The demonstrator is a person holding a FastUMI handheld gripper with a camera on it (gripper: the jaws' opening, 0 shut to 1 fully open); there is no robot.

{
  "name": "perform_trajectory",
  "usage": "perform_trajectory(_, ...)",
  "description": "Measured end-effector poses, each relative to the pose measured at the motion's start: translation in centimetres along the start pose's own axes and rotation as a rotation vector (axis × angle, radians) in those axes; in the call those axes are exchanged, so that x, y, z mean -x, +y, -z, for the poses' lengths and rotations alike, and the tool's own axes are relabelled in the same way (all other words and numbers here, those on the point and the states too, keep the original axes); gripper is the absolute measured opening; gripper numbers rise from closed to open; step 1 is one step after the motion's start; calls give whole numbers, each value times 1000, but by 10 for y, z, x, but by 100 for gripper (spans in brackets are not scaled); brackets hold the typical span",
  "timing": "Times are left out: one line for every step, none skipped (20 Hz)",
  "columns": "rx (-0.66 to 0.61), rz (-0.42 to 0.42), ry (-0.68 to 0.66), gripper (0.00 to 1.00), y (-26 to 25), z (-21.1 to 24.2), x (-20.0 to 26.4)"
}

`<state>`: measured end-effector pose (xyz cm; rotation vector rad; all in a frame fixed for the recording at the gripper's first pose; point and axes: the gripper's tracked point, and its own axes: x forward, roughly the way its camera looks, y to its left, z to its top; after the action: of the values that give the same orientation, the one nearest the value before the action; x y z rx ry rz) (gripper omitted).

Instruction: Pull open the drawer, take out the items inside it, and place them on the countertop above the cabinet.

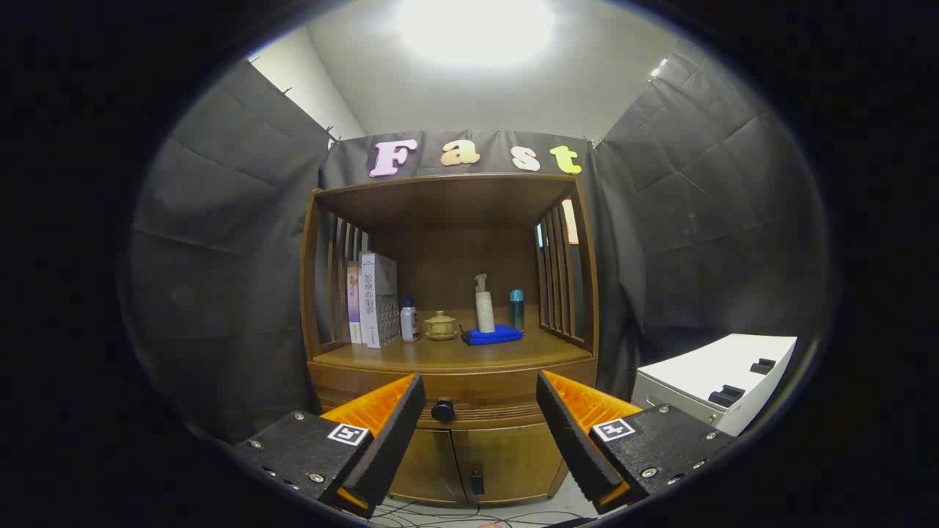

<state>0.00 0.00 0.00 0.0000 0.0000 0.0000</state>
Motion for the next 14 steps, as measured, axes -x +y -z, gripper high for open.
perform_trajectory(-1, -2, 0, 95, 1, 0, 0)
perform_trajectory(-3, -5, 0, 95, 1, -1, 0)
perform_trajectory(-4, -8, -2, 95, 2, 1, 1)
perform_trajectory(-5, -9, -1, 95, 1, 1, 1)
perform_trajectory(-5, -10, -2, 95, 1, 1, 2)
perform_trajectory(-7, -9, -2, 95, 1, 0, 1)
perform_trajectory(-9, -8, -3, 95, 0, 1, 1)
perform_trajectory(-14, -8, -4, 95, 0, 0, 2)
perform_trajectory(-18, -9, -4, 95, -1, 2, 3)
perform_trajectory(-21, -9, -4, 95, -1, 1, 3)
perform_trajectory(-20, -10, -5, 95, -1, 2, 3)
perform_trajectory(-18, -13, -6, 95, 0, 2, 3)
perform_trajectory(-17, -16, -5, 95, 1, 3, 3)
perform_trajectory(-16, -19, -4, 95, 1, 3, 2)
